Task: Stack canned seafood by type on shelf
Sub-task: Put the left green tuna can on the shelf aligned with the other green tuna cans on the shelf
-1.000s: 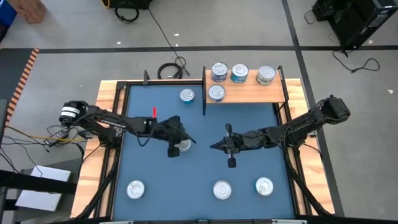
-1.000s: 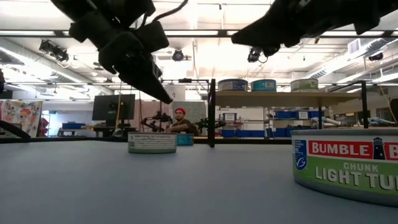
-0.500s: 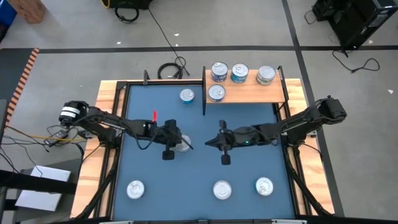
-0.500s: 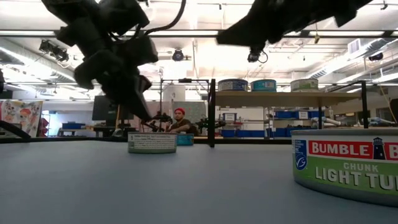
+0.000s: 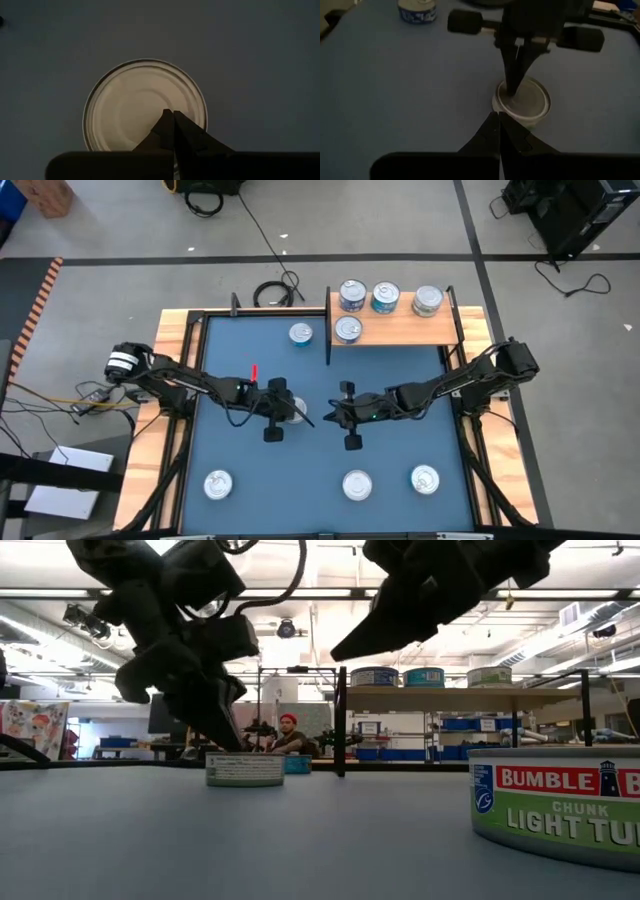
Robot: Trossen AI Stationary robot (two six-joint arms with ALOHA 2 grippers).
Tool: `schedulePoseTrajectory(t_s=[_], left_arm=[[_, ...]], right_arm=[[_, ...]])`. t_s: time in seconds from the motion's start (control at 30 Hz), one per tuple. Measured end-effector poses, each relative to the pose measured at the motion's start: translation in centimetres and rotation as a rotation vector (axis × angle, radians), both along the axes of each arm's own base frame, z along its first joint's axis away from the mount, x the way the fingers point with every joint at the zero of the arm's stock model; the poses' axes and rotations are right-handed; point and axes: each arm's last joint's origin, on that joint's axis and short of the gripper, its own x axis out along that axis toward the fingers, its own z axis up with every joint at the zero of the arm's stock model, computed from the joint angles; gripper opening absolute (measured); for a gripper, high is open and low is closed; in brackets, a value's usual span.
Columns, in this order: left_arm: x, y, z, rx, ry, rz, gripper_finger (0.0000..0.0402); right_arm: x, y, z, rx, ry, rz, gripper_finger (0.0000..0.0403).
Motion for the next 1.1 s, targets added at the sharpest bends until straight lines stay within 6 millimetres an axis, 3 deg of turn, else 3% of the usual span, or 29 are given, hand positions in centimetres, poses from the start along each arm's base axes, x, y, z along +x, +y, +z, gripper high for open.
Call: schedulePoseTrajectory(t_s=[0.37,0.47,0.6,0.87,1.1], left_arm=[[2.2,0.2,0.1,-0.005,-0.166,-0.029,0.0001],[3.0,0.3,-0.8,0.017,-0.125,-0.052,0.0001],[3.9,0.1,-0.5,0.046,-0.059,-0.08,0.0001],[1.6,-0.5,2.0,0.125,0.036,0.053,0.0001],[0.4,-0.5,1.5,0.148,0.121,0.124,0.0001]], right_arm=[[-1.1,0.1,1.2,0.005,0.029,0.002,0.0005],[-1.2,0.0,1.1,0.013,0.045,-0.006,0.0005],[-1.3,0.0,0.9,0.013,0.059,-0.014,0.0005],[-1.5,0.0,0.7,0.009,0.085,-0.017,0.0005],[-1.5,0.0,0.7,0.022,0.092,-0.028,0.0005]])
